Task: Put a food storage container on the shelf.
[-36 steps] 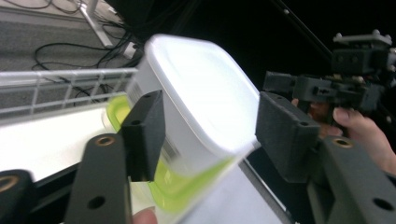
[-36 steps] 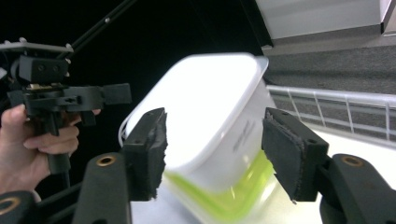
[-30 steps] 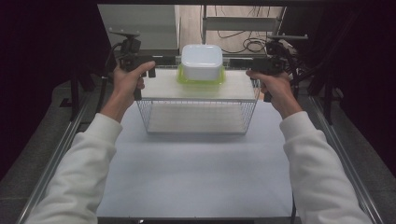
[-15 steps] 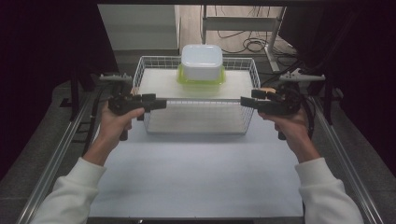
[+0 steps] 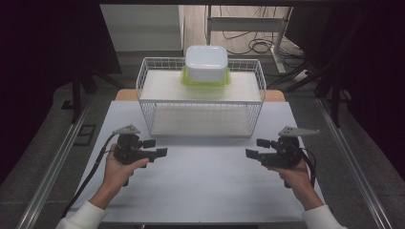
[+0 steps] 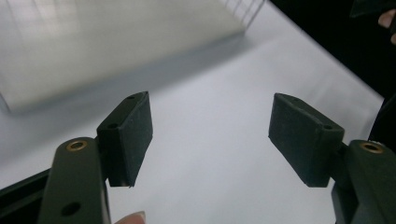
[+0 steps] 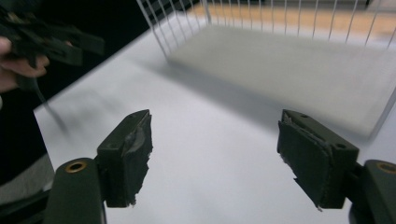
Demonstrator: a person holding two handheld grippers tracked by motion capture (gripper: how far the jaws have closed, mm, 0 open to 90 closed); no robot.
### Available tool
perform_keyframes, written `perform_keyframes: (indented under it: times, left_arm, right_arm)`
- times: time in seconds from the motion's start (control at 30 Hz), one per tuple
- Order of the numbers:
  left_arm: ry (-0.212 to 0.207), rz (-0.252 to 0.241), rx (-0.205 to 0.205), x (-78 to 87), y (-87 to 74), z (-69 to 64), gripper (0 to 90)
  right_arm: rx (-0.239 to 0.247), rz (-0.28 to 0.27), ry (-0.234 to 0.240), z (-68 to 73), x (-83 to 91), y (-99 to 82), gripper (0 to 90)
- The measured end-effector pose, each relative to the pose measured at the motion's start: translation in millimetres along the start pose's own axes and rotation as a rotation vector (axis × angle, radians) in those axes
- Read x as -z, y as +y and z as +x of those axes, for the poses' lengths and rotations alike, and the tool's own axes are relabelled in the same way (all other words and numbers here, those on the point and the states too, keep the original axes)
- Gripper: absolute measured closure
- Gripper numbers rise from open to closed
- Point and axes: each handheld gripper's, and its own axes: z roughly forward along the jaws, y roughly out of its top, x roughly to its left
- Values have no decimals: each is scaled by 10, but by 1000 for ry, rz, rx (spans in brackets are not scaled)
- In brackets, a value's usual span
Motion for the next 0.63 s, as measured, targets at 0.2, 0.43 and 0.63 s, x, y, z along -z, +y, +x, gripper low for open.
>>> perform_keyframes:
  times: [0.2,0.43,0.63]
  left_arm:
    - [9,27,-2,-18,-152,-24,297]
    - [14,25,13,-12,-182,20,296]
    - [21,32,9,-26,-197,28,292]
  right_arm:
    - [10,105,-45,-28,-164,-324,211]
    - [38,89,-55,-29,-185,-348,208]
    - [28,74,-54,-28,-168,-358,181]
